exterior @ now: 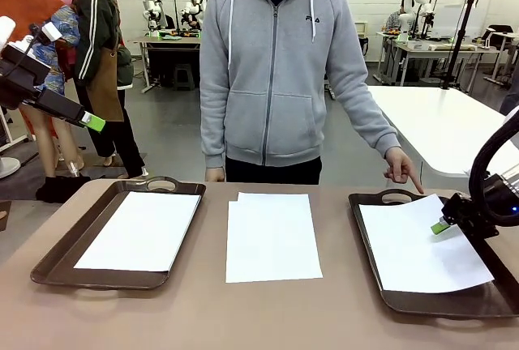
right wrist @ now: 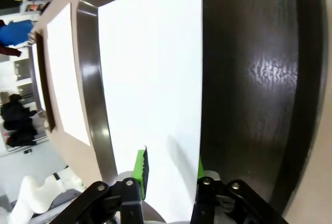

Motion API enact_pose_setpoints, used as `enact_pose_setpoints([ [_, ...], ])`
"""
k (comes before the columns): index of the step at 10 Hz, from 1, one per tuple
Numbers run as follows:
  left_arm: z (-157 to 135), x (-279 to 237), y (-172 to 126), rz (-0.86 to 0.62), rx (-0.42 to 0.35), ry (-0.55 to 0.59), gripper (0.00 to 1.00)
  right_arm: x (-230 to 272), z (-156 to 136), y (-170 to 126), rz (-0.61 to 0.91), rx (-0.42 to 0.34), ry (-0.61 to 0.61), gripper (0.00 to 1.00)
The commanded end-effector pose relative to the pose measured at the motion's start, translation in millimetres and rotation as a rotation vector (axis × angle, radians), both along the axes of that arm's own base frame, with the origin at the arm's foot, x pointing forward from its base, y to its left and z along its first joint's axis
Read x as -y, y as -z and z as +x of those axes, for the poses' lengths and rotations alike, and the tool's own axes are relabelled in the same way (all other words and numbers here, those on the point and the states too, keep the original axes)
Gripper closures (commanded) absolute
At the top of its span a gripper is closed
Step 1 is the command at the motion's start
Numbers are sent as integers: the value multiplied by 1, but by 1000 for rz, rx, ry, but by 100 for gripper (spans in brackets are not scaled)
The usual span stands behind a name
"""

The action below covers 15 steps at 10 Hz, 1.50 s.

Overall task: Sort the A4 documents.
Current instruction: Place the A4 Paper in the designated Handle tray.

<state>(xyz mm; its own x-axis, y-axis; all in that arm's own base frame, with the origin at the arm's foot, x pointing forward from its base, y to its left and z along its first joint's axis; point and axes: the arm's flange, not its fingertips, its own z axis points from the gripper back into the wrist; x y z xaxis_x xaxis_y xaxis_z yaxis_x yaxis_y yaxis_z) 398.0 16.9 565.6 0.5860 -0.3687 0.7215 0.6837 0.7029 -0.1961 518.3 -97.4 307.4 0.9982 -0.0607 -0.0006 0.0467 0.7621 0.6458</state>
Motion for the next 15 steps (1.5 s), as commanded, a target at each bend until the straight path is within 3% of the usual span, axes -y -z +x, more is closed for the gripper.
enact_pose_setpoints([
  [1,0,1,0,5,0,0,0,-2,-6,-16,-82,-31,16,26],
  [2,0,1,0,5,0,0,0,0,-10,-24,-110,-32,19,22],
  [3,0,1,0,5,0,0,0,2,-13,-28,-125,-34,27,6],
  [5,0,1,0,5,0,0,0,4,-18,-33,-141,-29,40,0],
  [8,0,1,0,5,0,0,0,0,-19,-36,-137,-2,40,0],
  [15,0,1,0,5,0,0,0,8,-13,-36,-108,-18,23,0],
])
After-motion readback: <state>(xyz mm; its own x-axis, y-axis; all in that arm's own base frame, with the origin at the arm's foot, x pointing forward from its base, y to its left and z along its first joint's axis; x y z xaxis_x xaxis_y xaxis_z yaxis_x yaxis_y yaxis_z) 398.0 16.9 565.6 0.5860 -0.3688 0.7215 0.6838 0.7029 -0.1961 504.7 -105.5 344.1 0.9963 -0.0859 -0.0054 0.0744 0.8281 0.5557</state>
